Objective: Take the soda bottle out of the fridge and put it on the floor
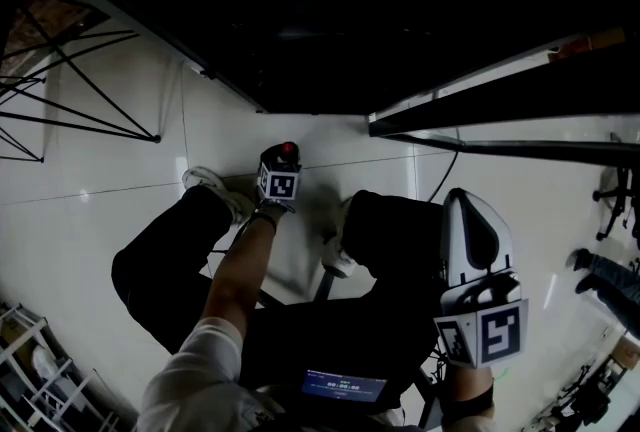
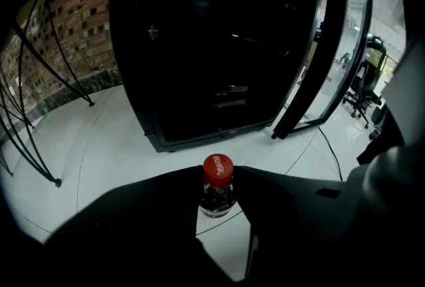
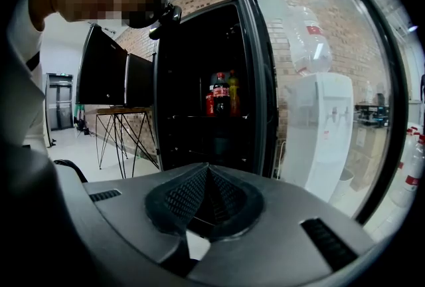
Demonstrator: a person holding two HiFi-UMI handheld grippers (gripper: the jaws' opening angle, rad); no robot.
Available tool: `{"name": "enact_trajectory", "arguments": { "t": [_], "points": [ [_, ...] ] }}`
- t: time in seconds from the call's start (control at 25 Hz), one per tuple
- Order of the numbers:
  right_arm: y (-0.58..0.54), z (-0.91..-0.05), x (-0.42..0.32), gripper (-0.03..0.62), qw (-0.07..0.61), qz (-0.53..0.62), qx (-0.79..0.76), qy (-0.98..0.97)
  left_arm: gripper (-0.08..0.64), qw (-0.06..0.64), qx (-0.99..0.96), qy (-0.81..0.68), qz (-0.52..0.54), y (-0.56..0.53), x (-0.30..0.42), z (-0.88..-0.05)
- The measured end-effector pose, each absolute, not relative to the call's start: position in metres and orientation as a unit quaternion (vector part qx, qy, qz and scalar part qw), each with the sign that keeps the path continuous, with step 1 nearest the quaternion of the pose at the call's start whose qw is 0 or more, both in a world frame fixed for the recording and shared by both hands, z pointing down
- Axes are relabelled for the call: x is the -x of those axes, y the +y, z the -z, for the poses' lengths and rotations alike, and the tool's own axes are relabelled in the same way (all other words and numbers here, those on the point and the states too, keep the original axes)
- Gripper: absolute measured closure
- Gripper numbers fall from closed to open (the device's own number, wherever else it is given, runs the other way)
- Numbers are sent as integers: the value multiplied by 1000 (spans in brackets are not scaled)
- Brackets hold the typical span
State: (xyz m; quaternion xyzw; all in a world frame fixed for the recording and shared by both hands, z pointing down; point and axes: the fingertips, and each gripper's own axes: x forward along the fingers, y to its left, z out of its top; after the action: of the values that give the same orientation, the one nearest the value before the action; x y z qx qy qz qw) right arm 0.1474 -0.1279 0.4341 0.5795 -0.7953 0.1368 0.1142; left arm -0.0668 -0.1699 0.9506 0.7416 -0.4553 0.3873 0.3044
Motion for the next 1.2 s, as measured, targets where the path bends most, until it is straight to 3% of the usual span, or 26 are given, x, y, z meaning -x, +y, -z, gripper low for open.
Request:
{"name": "enact_trajectory", "arguments": {
  "t": [0.8,0.88,1.2],
  "points": [
    [-128,-434,-147,575,121,-133,-580,-795,413,290,-746,-433,-416,-162,60,-962],
    [-128,-434,-147,575,122,-131,-580,-795,384,298,-746,-430,-412,-160,60,-961],
    [-128,-429,-150,575,115,-114,-586,-794,368,297,-755,-462,-358,-154,68,-906]
  ]
}}
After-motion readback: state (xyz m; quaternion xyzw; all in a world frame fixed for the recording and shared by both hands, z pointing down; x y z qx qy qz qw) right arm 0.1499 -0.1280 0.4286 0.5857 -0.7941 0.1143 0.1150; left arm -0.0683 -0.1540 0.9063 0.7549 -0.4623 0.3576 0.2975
